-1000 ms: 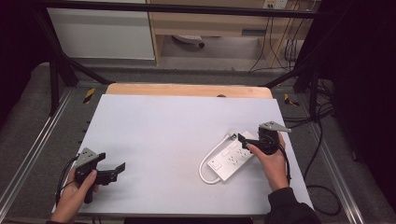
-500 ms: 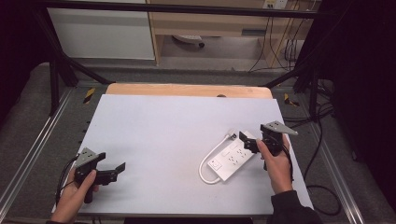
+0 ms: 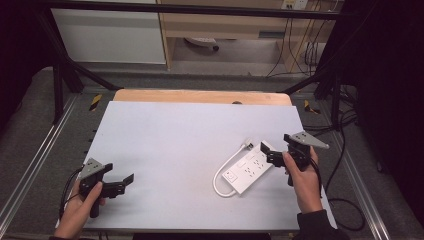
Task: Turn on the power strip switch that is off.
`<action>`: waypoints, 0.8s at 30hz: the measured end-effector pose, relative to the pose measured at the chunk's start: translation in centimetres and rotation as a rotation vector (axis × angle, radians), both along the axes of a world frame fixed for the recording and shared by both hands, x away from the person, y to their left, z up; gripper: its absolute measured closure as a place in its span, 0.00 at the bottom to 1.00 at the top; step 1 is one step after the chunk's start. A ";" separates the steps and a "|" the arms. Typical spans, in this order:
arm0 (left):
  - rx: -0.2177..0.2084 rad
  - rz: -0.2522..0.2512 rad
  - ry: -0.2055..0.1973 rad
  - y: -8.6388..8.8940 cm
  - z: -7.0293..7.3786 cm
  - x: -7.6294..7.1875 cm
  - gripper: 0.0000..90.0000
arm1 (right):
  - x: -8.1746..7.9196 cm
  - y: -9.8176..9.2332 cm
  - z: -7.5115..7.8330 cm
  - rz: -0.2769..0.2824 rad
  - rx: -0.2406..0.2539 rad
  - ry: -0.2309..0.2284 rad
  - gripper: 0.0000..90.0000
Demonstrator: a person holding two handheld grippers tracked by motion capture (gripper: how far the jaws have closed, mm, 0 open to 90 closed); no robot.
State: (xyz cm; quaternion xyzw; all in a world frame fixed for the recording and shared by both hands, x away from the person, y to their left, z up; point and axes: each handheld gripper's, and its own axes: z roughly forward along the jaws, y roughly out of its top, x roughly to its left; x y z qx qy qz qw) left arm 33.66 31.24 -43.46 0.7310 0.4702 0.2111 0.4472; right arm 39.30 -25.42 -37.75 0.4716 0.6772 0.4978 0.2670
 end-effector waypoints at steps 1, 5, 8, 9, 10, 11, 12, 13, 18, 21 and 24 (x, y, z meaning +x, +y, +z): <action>-0.002 0.000 0.000 0.0 0.0 0.0 0.07 | -0.1 -0.1 0.1 0.003 0.006 0.001 0.04; -0.003 0.002 -0.002 0.1 0.0 0.0 0.07 | -1.0 -0.6 0.5 0.004 0.019 -0.014 0.04; -0.005 0.005 -0.002 0.1 0.1 0.0 0.07 | -1.9 -0.9 0.9 0.007 0.022 -0.026 0.04; -0.007 0.005 -0.002 0.1 0.1 0.0 0.07 | -2.2 -1.1 0.9 0.010 0.016 -0.032 0.04; -0.007 0.005 -0.002 0.1 0.1 0.0 0.07 | -2.6 -1.3 0.9 0.010 0.013 -0.036 0.04; -0.008 0.005 -0.002 0.1 0.1 0.0 0.07 | -2.8 -1.4 1.0 0.010 0.011 -0.038 0.04; -0.007 0.004 -0.003 0.1 0.1 0.0 0.07 | -3.1 -1.6 1.0 0.008 0.007 -0.044 0.04; -0.006 0.004 -0.004 0.1 0.1 0.0 0.07 | -3.4 -1.7 1.0 0.008 0.009 -0.045 0.04; -0.015 0.011 -0.005 0.3 0.1 0.0 0.07 | -4.8 -2.7 0.6 0.000 0.000 -0.058 0.04; -0.017 0.010 -0.005 0.2 0.1 0.0 0.07 | -5.4 -3.6 -0.3 -0.013 -0.007 -0.048 0.04; -0.013 0.008 -0.006 0.2 0.1 0.0 0.07 | -5.6 -4.7 -1.9 -0.034 -0.024 -0.021 0.05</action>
